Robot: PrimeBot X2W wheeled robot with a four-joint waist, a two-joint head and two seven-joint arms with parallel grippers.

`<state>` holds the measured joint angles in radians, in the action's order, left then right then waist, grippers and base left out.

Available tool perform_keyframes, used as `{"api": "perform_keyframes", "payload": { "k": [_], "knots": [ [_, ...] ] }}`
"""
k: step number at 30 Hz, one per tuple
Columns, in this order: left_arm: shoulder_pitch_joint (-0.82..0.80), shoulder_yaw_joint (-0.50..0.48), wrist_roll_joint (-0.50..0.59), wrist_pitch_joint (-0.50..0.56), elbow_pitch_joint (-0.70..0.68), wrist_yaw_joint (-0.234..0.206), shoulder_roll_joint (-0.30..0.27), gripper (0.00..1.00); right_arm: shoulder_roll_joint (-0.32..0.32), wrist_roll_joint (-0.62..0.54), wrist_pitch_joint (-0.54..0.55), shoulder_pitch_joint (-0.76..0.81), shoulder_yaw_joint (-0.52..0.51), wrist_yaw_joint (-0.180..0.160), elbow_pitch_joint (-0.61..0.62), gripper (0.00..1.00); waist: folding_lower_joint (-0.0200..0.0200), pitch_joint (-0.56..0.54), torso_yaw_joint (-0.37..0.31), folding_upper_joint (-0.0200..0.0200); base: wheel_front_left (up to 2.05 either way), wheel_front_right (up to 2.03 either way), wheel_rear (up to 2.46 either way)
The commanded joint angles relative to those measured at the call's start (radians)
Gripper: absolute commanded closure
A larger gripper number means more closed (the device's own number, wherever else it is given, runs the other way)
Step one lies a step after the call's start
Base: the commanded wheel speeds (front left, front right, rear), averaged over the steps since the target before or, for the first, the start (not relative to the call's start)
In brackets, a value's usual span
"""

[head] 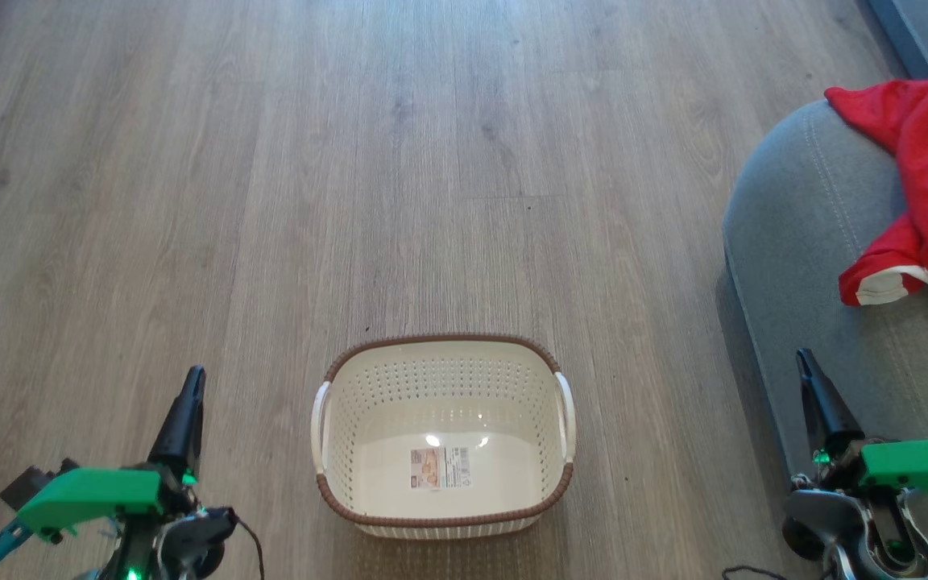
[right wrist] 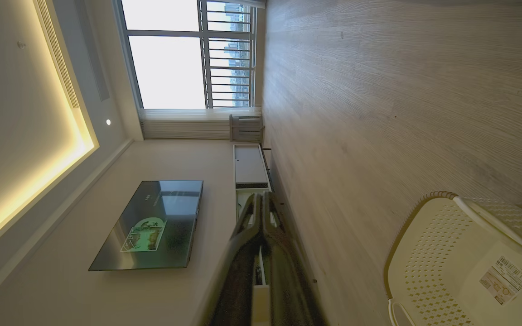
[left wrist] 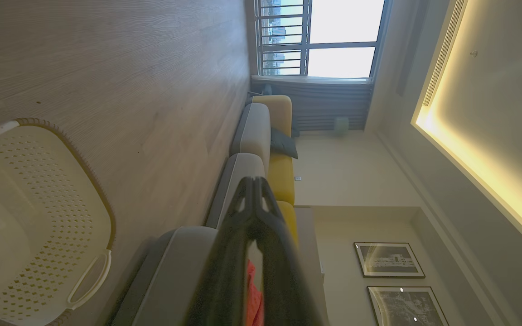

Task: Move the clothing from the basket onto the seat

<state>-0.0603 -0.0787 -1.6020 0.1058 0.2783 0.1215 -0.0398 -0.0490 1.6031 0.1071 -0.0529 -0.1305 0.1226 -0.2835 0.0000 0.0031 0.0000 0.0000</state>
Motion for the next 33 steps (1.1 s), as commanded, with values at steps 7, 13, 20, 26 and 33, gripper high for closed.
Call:
{"api": "perform_keyframes", "payload": {
  "k": [7,13,20,26,33],
  "knots": [
    [-0.048,-0.035,-0.007,0.007,-0.033,0.009,-0.010,1.00,-0.002,0.005,0.007,-0.055,0.016,0.008,0.039,1.00,0.0000,0.000,0.000,0.0000,0.00,0.00,0.00],
    [-0.048,-0.035,-0.007,0.007,-0.033,0.009,-0.010,1.00,-0.002,0.005,0.007,-0.055,0.016,0.008,0.039,1.00,0.0000,0.000,0.000,0.0000,0.00,0.00,0.00],
    [-0.048,-0.035,-0.007,0.007,-0.033,0.009,-0.010,1.00,-0.002,0.005,0.007,-0.055,0.016,0.008,0.039,1.00,0.0000,0.000,0.000,0.0000,0.00,0.00,0.00],
    [-0.048,-0.035,-0.007,0.007,-0.033,0.009,-0.010,1.00,-0.001,0.005,0.007,-0.055,0.016,0.008,0.039,1.00,0.0000,0.000,0.000,0.0000,0.00,0.00,0.00],
    [-0.048,-0.035,-0.007,0.007,-0.033,0.009,-0.010,1.00,-0.001,0.005,0.007,-0.055,0.016,0.008,0.039,1.00,0.0000,0.000,0.000,0.0000,0.00,0.00,0.00]
  ]
}}
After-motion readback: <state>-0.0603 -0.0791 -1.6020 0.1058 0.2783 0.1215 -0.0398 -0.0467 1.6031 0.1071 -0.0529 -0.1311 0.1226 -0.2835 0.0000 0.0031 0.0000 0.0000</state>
